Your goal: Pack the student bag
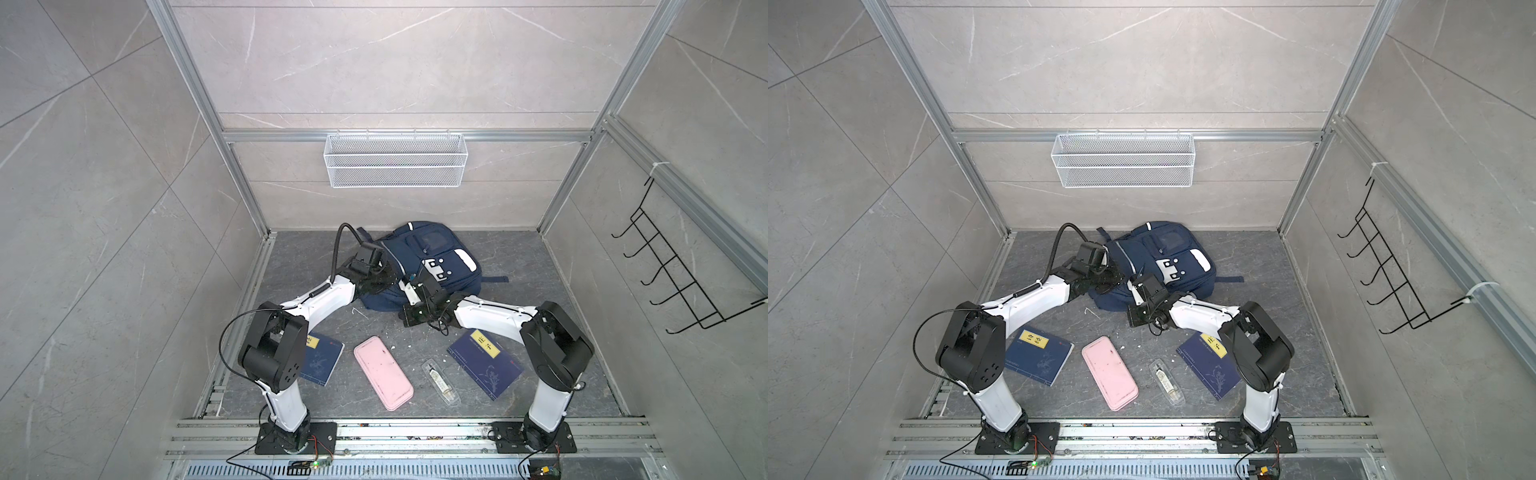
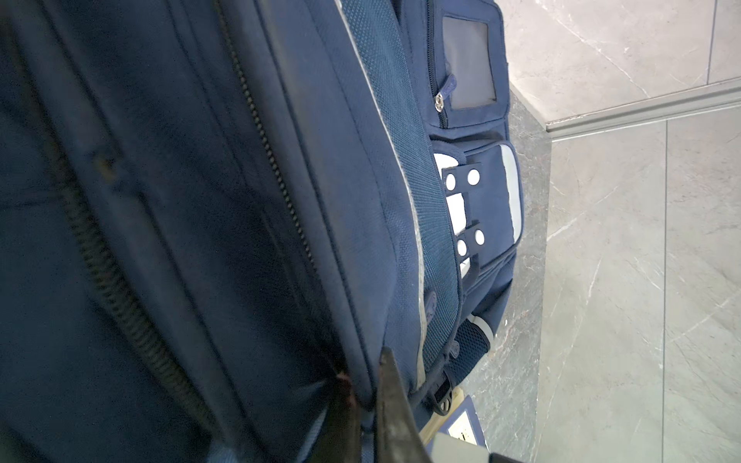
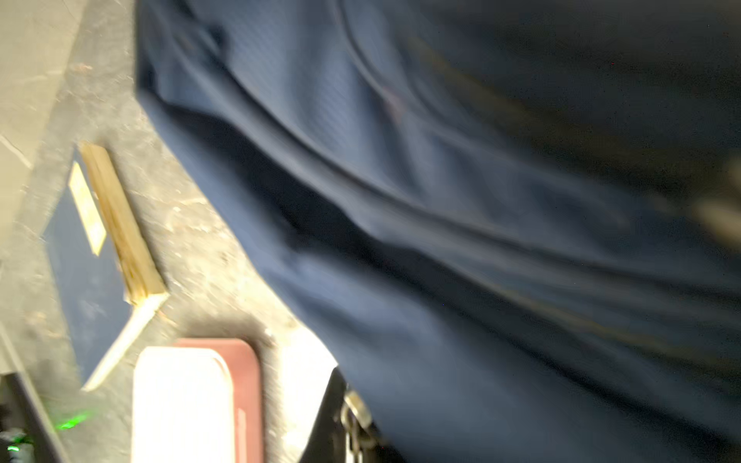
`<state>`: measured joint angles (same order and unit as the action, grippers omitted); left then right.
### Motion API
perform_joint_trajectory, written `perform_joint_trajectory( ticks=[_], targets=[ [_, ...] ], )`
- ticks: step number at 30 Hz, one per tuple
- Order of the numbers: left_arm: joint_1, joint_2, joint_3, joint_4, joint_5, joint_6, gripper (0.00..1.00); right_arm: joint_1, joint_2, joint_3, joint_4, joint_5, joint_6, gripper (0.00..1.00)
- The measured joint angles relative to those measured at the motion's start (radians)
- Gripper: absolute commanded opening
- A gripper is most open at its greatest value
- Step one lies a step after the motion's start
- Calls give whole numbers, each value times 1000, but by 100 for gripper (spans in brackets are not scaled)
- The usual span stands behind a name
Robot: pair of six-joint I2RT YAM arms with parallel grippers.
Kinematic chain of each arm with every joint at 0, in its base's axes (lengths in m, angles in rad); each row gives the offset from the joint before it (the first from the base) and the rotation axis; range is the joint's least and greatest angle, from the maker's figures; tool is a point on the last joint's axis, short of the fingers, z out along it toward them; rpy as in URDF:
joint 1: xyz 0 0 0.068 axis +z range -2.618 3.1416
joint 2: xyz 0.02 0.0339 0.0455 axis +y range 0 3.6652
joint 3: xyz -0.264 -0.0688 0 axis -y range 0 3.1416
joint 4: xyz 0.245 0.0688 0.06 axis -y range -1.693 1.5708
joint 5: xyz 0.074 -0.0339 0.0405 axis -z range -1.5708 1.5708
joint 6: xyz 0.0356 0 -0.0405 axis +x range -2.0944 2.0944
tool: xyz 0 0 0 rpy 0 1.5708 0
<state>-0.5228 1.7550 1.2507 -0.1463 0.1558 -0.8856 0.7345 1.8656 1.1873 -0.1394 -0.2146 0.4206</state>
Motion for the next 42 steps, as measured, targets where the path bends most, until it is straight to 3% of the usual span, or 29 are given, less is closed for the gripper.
perform_joint_trajectory(
  ticks=[9,14,17,23,28,33,42],
  targets=[
    [24,-15,-68,37,-42,-10,0,26,124,156,7,-51,124,0],
    [43,-41,-68,-2,-49,29,40,29,116,122,32,-40,146,0],
    [74,-86,-63,-42,-69,78,49,31,89,60,39,-37,144,0],
    [138,-188,-47,-120,-140,194,50,33,0,-61,31,-34,133,0],
    [170,-189,-25,-190,-173,280,54,33,-85,-125,-5,-19,107,0],
    [169,-70,93,-265,-145,353,59,33,-160,-183,-69,11,83,0],
    [167,129,212,-328,-49,397,58,32,-235,-249,-142,62,53,0]
  ],
)
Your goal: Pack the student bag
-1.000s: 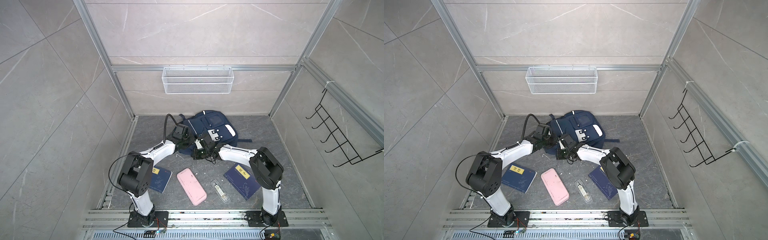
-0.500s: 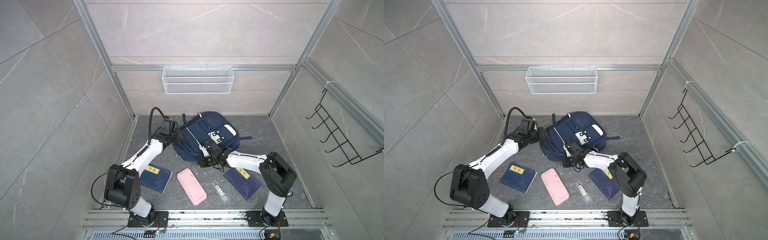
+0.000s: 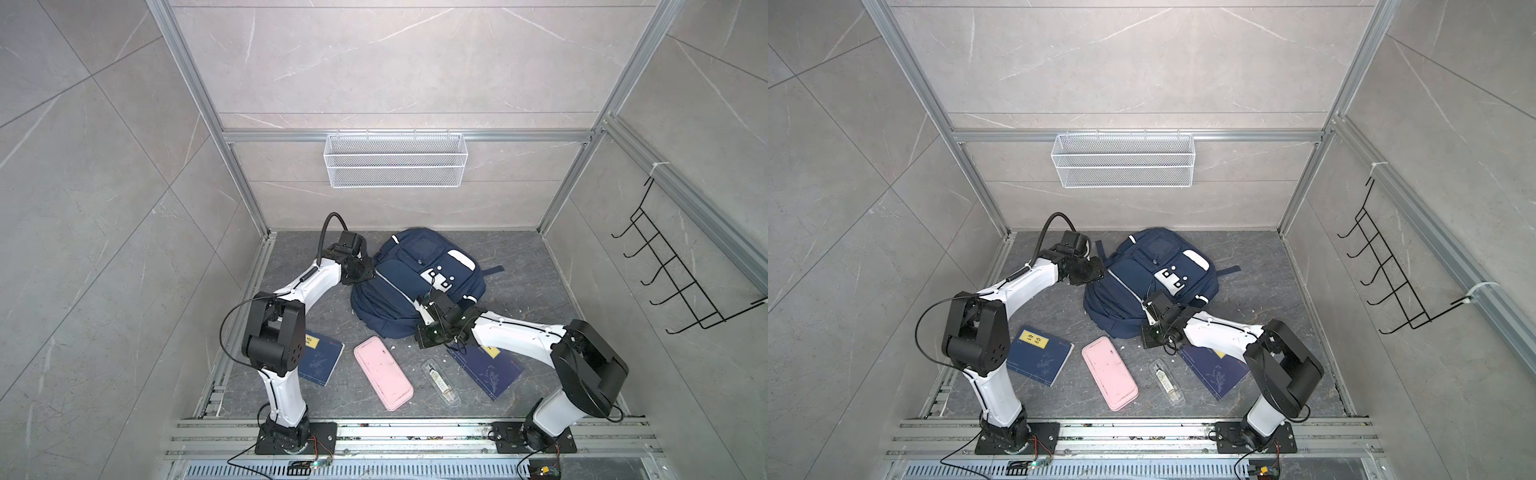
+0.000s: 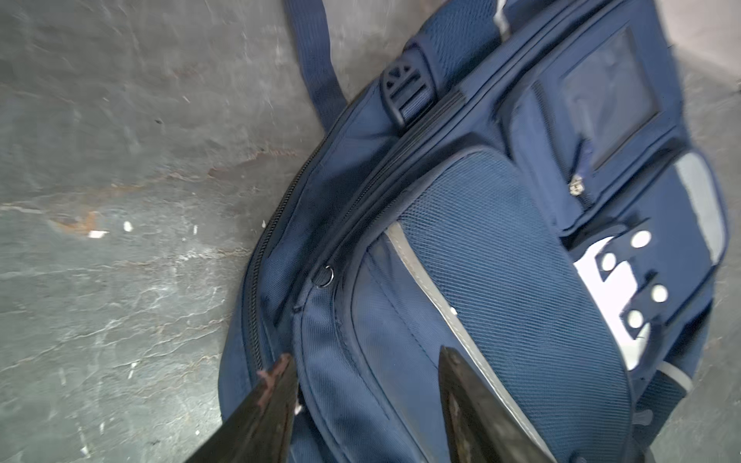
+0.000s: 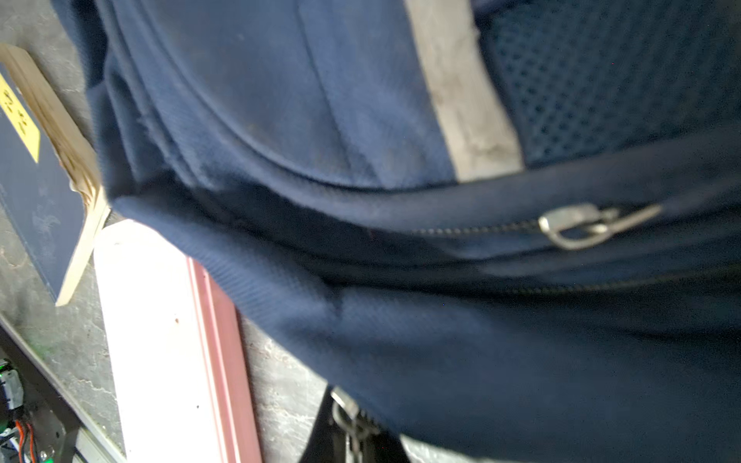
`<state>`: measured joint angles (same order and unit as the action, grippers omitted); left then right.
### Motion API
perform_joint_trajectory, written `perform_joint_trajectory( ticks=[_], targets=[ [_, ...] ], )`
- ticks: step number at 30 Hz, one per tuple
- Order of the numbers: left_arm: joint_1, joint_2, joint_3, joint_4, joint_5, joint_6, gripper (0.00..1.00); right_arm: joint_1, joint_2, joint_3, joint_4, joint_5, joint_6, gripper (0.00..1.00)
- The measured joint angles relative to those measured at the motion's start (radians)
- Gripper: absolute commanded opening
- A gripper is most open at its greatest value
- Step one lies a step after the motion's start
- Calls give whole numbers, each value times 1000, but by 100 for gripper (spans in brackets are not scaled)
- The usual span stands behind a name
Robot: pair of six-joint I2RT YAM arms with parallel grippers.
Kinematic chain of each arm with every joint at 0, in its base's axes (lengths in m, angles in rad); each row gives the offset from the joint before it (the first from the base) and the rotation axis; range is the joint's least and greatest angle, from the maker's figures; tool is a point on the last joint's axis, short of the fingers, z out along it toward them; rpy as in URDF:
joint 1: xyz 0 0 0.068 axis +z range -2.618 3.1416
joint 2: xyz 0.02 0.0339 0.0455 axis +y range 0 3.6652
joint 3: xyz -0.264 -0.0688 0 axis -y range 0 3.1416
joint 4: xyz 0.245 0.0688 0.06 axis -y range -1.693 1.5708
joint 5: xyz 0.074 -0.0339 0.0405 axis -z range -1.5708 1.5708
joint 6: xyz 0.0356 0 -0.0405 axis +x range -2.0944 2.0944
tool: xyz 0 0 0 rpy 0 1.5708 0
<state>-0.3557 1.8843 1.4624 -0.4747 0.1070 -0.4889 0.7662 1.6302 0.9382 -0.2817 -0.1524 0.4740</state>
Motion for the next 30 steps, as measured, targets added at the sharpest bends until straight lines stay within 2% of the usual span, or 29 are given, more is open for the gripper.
perform_joint_trajectory(
  ticks=[10,12,14,15,16,23,30],
  targets=[
    [0,146,100,-6,79,-5,49,-2,0,0,-17,23,-16,0],
    [0,166,104,-3,89,-11,38,-2,0,2,-22,28,-19,0],
    [2,170,91,8,90,-20,18,-5,0,5,-29,34,-23,0],
    [5,169,81,17,97,-27,3,-8,2,8,-36,37,-23,0],
    [12,165,64,40,110,-37,0,-12,6,14,-44,37,-24,0],
    [83,36,-171,230,180,-111,0,-38,70,83,-86,42,-55,0],
    [181,-156,-475,441,213,-287,0,-54,106,166,-126,56,-111,0]
  ],
)
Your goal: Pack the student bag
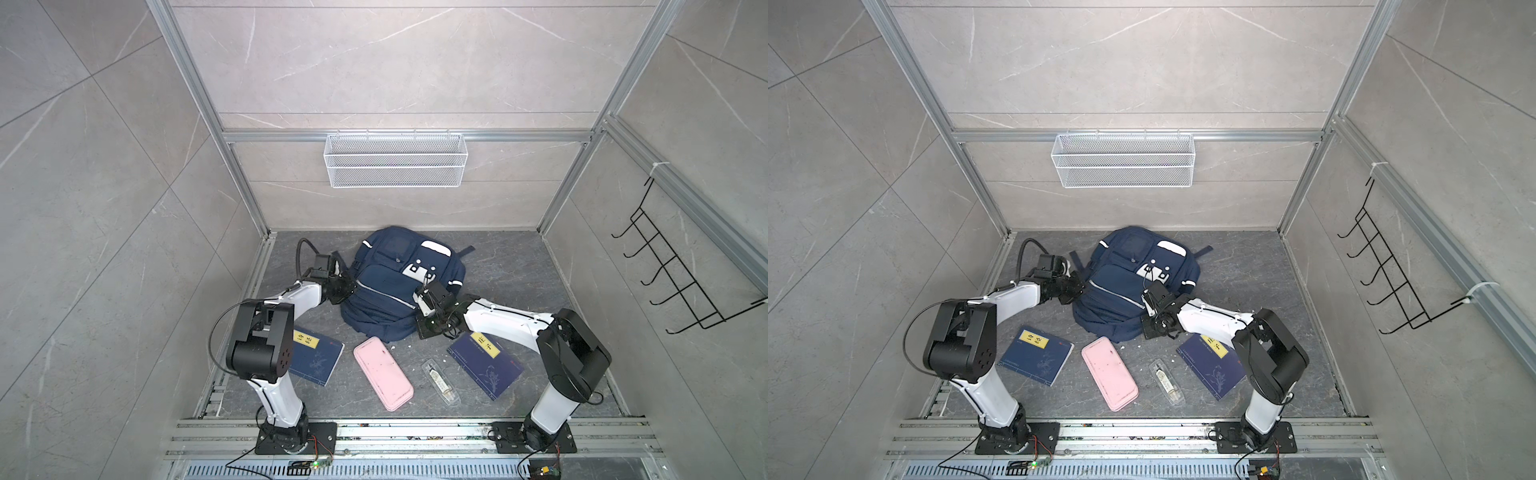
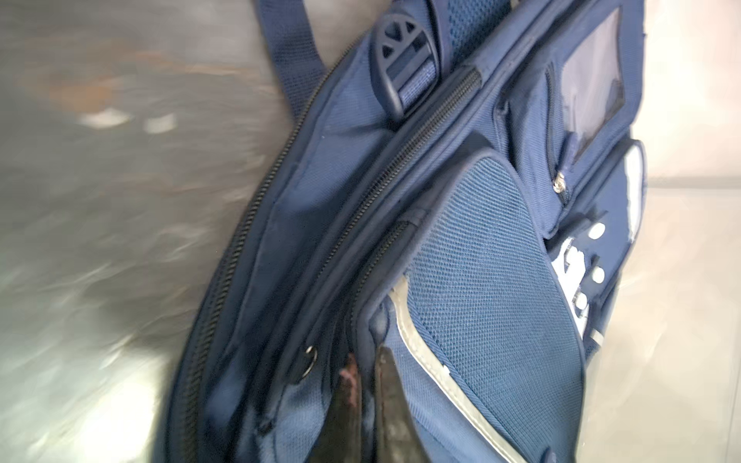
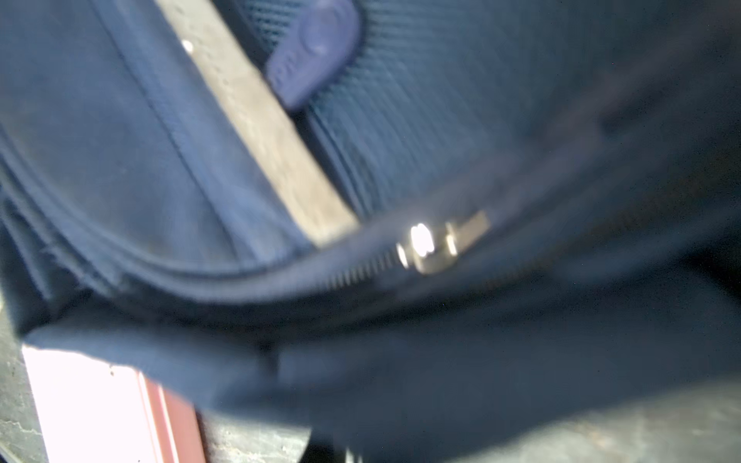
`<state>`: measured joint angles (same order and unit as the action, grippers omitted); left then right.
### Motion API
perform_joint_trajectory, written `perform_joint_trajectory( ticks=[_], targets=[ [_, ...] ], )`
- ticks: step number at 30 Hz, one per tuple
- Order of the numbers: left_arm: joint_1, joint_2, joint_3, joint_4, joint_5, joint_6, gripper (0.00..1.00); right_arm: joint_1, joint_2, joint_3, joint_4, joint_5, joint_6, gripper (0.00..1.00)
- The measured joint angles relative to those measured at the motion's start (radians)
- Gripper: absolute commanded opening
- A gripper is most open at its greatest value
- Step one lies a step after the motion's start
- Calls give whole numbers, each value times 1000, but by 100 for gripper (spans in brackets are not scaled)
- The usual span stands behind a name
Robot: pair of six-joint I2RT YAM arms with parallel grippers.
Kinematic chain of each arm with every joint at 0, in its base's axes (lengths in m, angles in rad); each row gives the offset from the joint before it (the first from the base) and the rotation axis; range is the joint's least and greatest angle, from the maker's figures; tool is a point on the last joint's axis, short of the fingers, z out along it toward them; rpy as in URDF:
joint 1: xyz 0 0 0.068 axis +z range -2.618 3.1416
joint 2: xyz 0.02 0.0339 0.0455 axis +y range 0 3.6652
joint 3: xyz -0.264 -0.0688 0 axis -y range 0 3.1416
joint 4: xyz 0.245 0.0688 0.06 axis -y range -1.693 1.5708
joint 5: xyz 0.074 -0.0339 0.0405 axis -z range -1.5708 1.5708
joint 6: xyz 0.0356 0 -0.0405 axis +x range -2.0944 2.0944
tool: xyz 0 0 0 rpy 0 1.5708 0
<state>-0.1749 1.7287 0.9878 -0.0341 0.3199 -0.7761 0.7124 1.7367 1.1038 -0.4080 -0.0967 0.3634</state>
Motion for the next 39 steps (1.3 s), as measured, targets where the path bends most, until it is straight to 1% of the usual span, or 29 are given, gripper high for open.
perform_joint_trajectory(
  ticks=[3,7,12,18,25,31,35,39],
  targets=[
    [12,-23,-56,74,0,-86,0,-4,5,29,-12,-1,-8,0],
    [4,-23,-85,180,4,-190,0,3,6,35,-26,-5,-9,0],
    [-21,-24,-89,256,-7,-261,0,49,21,49,-45,-21,2,0],
    [-48,-43,-89,278,-41,-292,0,115,109,143,-75,-45,11,0],
    [-50,-45,-73,284,-58,-309,0,145,195,283,-97,-106,35,0],
    [-54,-45,-58,312,-64,-324,0,164,294,420,-96,-132,64,0],
    [-52,-56,-71,312,-69,-321,0,154,301,424,-86,-130,84,0],
    [-35,-119,-142,323,-75,-320,0,109,276,365,-55,-150,93,0]
  ],
)
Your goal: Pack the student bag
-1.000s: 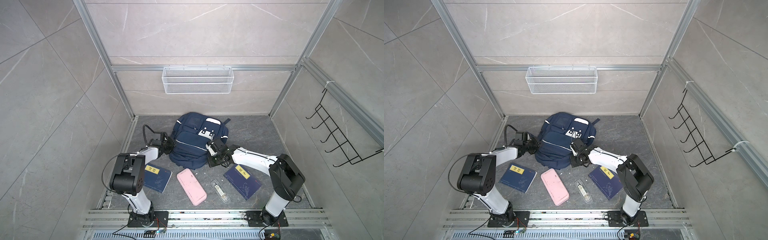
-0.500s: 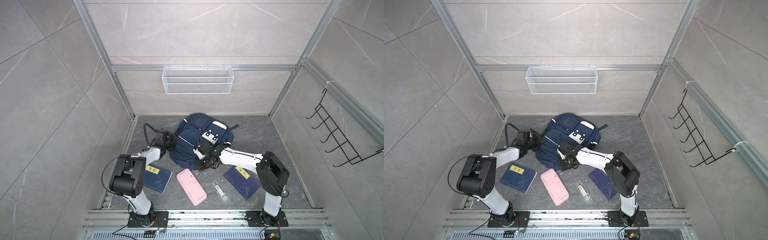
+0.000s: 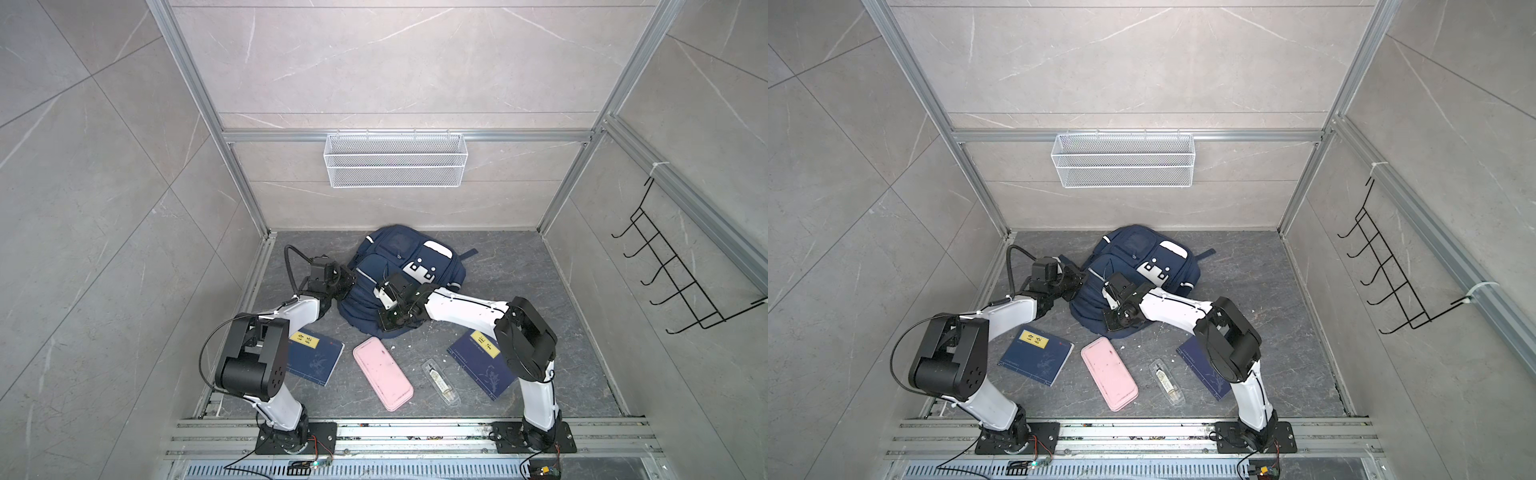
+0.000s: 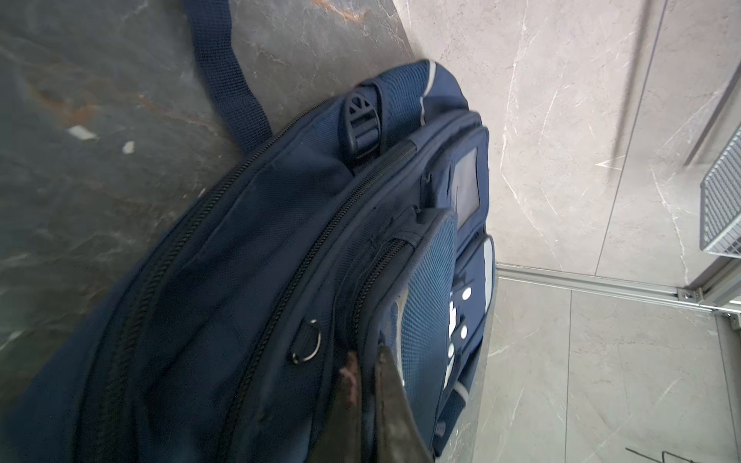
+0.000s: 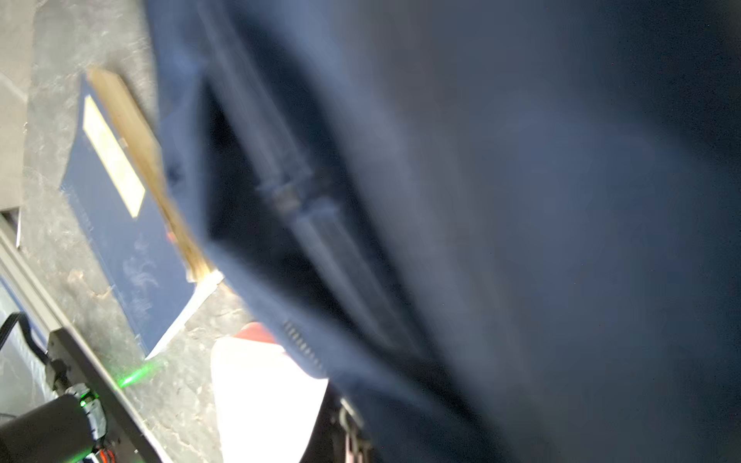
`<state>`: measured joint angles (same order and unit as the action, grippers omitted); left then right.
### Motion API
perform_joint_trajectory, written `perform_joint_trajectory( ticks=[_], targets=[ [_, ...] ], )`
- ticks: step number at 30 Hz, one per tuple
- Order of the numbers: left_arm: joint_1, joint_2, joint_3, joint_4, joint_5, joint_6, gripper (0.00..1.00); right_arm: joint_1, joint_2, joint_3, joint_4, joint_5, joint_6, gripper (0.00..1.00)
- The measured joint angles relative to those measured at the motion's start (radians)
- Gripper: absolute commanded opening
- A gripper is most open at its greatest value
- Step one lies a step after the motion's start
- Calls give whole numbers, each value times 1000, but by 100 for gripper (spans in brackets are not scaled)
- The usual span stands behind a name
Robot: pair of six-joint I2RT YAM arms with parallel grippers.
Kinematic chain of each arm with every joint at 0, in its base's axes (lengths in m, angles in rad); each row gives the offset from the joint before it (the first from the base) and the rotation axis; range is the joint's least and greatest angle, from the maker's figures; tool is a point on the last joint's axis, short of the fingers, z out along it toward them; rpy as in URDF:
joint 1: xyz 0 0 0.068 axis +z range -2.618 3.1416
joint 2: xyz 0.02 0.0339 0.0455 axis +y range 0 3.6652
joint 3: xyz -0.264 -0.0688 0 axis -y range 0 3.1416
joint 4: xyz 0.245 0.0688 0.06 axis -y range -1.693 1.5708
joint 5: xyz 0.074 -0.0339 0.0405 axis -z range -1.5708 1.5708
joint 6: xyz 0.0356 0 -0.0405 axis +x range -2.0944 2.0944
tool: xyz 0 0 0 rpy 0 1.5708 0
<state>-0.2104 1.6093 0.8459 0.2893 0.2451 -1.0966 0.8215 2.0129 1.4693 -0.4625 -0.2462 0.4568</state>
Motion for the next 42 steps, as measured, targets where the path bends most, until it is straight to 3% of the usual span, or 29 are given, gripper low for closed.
perform_joint_trajectory(
  ticks=[8,15,26,32,42],
  targets=[
    [-2,-68,-127,86,-10,-29,0,-131,-76,-52,1,-8,-37,0],
    [-84,-66,-144,137,-58,-51,0,-200,-93,-33,-96,-5,-117,0],
    [-136,-24,-87,153,-105,-74,0,-96,-109,-22,-163,-27,-132,0],
    [-158,0,-68,161,-113,-79,0,-27,10,115,-170,-64,-107,0],
    [-164,1,-68,161,-122,-79,0,-21,123,256,-162,-139,-37,0]
  ],
)
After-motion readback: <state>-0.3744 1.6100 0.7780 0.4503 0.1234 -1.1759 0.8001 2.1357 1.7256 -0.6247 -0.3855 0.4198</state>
